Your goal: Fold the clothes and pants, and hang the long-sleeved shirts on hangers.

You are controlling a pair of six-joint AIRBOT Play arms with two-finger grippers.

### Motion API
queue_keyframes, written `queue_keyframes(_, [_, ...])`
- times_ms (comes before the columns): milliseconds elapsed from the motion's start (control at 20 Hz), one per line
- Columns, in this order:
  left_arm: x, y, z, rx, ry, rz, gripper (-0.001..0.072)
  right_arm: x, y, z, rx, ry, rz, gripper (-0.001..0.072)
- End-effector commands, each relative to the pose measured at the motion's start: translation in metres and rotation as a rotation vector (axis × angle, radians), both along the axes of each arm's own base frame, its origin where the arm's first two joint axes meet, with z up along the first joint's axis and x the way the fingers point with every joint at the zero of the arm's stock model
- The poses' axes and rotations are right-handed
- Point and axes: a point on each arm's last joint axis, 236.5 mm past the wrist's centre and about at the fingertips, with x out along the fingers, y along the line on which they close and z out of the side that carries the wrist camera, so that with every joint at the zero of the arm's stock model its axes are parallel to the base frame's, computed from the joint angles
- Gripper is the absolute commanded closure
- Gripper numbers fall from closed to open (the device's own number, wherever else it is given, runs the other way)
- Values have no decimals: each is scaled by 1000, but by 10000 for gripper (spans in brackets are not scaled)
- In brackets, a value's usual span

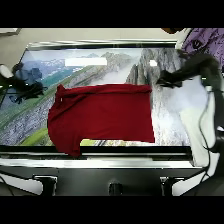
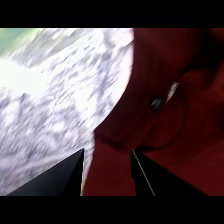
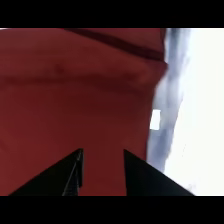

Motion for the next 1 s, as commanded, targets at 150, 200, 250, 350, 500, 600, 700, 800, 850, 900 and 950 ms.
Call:
queue_keyframes(150, [-152,22,-28,-162,140,250,388,-137,-52,-34,120,218,-121,286])
queue_keyframes(200, [-175,18,-35,-172,157,280,388,-161,-43,-52,137,267,-120,286])
queue_keyframes(250, [-191,14,-42,-177,167,299,388,-182,-32,-71,154,312,-112,286])
queue_keyframes(350, [-211,5,-53,-185,188,311,388,-213,-14,-100,187,374,-102,286])
queue_keyframes(500, [-218,0,-59,-195,210,311,388,-242,5,-132,239,425,-108,286])
queue_keyframes(600, [-218,0,-58,-194,209,312,388,-253,13,-144,261,440,-111,285])
queue_keyframes(700, [-218,0,-58,-194,208,312,388,-260,19,-150,280,449,-115,278])
queue_keyframes(800, [-218,0,-58,-194,208,312,387,-262,22,-154,291,449,-121,244])
queue_keyframes(850, [-218,0,-58,-194,208,312,387,-262,24,-155,300,443,-125,244])
queue_keyframes(900, [-218,0,-58,-194,208,313,386,-262,27,-156,309,436,-128,244])
queue_keyframes(950, [-218,0,-58,-197,210,321,381,-263,31,-159,302,437,-121,244])
